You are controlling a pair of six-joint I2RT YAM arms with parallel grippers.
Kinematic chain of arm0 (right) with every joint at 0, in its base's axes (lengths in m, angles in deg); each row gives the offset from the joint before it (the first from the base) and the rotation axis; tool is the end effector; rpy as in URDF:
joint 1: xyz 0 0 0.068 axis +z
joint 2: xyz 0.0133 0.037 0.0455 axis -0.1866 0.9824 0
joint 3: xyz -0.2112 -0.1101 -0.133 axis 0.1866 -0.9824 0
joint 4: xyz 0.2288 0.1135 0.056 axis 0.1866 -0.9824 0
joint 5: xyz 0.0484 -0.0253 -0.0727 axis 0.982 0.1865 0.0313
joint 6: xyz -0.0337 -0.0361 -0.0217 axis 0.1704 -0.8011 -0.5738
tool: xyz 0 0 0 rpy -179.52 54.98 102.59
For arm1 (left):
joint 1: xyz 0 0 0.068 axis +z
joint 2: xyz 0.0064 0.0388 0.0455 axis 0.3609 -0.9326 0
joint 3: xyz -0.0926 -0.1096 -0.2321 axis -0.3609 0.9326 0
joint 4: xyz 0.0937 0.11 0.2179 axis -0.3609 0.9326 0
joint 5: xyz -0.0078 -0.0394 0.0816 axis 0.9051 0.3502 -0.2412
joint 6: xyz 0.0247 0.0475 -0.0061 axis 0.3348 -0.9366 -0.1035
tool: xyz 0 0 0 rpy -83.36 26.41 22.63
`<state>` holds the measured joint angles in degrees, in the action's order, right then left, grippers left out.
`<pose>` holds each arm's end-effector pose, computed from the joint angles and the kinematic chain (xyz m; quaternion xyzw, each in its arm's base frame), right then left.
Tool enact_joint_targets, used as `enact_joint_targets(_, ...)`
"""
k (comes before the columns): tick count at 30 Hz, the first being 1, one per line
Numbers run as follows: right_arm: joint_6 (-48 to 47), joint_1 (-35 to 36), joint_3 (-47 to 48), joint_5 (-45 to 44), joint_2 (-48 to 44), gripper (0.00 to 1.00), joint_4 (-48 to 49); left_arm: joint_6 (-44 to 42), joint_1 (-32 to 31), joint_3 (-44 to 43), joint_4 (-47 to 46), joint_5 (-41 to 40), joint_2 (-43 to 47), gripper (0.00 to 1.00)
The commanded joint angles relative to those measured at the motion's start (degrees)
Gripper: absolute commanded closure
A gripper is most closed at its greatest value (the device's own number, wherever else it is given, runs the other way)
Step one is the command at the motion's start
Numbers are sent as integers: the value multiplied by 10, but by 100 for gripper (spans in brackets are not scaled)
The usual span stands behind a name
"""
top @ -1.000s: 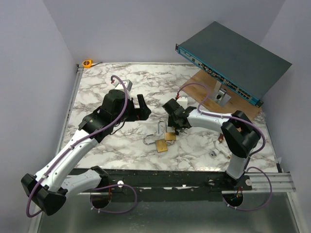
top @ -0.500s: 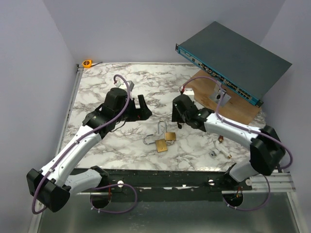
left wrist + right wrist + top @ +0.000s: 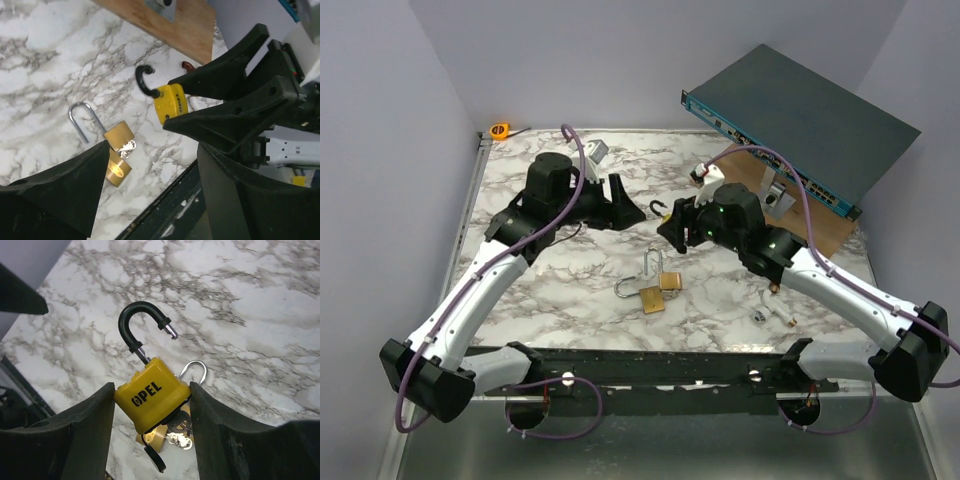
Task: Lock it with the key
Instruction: Pick up the lock from the center of the board.
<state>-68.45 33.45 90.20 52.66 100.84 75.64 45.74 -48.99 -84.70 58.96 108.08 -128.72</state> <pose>0.2053 0.1977 0.3289 -0.1711 0.8171 0.2742 0.4774 0.2190 -0.1322 0.3771 0.0704 0.8376 -0.4137 0.3497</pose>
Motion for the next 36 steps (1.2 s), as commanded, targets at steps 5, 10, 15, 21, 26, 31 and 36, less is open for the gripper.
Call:
enact_joint_targets(5, -32, 4, 101, 215, -21, 83, -23, -294, -22, -47, -15, 56, 84, 29)
enact_joint_targets(10, -34, 4, 151, 274, -32, 83, -72, -415, -29, 29, -136, 104, 173, 29)
enact_joint_targets(15, -30, 4, 168, 326, -46, 83, -91, -519, -30, 81, -234, 173, 201, 32)
enact_joint_targets(21, -31, 4, 195, 363, -52, 83, -126, -638, -56, 144, -341, 182, 233, 34)
enact_joint_targets(26, -36, 4, 206, 375, -55, 84, -146, -727, -107, 118, -268, 141, 217, 37)
enact_joint_targets(31, -41, 4, 204, 359, -58, 84, -152, -729, -138, 117, -272, 137, 218, 46)
enact_joint_targets(36, -45, 4, 213, 358, -62, 84, -156, -751, -147, 113, -233, 117, 208, 54)
